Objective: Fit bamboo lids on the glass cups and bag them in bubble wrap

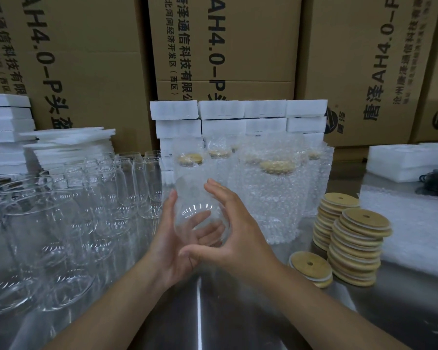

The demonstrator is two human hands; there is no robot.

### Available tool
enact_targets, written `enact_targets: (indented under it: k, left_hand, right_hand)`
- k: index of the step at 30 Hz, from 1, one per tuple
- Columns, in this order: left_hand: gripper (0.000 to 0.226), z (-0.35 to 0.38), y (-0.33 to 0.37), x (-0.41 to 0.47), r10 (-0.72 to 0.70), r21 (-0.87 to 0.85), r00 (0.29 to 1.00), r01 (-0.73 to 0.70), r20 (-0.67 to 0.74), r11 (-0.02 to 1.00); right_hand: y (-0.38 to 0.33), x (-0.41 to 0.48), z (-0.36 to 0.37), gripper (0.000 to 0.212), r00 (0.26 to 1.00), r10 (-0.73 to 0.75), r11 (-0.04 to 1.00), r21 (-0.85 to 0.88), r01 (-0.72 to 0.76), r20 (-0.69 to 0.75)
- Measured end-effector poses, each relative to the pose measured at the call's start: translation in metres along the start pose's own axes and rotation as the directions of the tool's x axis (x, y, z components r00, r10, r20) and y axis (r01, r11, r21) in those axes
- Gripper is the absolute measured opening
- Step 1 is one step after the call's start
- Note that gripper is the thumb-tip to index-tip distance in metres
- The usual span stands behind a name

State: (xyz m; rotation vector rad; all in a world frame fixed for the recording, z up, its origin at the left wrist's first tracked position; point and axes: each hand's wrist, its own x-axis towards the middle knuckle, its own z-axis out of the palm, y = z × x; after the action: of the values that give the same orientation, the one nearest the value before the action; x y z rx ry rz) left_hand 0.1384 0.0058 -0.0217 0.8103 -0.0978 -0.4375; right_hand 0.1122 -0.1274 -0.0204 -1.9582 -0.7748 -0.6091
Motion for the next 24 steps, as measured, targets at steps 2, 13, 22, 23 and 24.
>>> enact_targets:
  k: [2,13,22,23,24]
  left_hand:
    - [0.102,0.0010,-0.0001,0.0000,-0.030,0.045,0.999,0.030,0.011,0.999]
    - [0.095,-0.0034,-0.0040,-0.0010,-0.083,-0.026,0.982,0.089,0.168,0.996]
    - [0.063,-0.0006,-0.0042,-0.0016,-0.051,0.072,0.979,0.038,0.196,0.997]
    - [0.059,0.0008,-0.0043,-0.0023,-0.046,0.087,0.976,0.028,0.215,0.996]
    - [0.058,0.0023,-0.0045,-0.0028,-0.046,0.095,0.971,0.024,0.235,0.995]
  right_hand:
    - [-0.0002,0.0001,-0.0004,0.088,0.999,0.031,0.999,0.011,-0.031,-0.025]
    - [0.0015,-0.0026,0.0002,0.075,0.981,0.093,0.988,0.141,-0.069,-0.171]
    - [0.0033,-0.0005,0.0002,0.065,0.965,0.126,0.972,0.223,-0.074,-0.230]
    - [0.0035,-0.0004,0.0004,0.064,0.963,0.131,0.970,0.233,-0.075,-0.236]
    - [0.0037,-0.0004,0.0008,0.063,0.960,0.135,0.967,0.242,-0.075,-0.244]
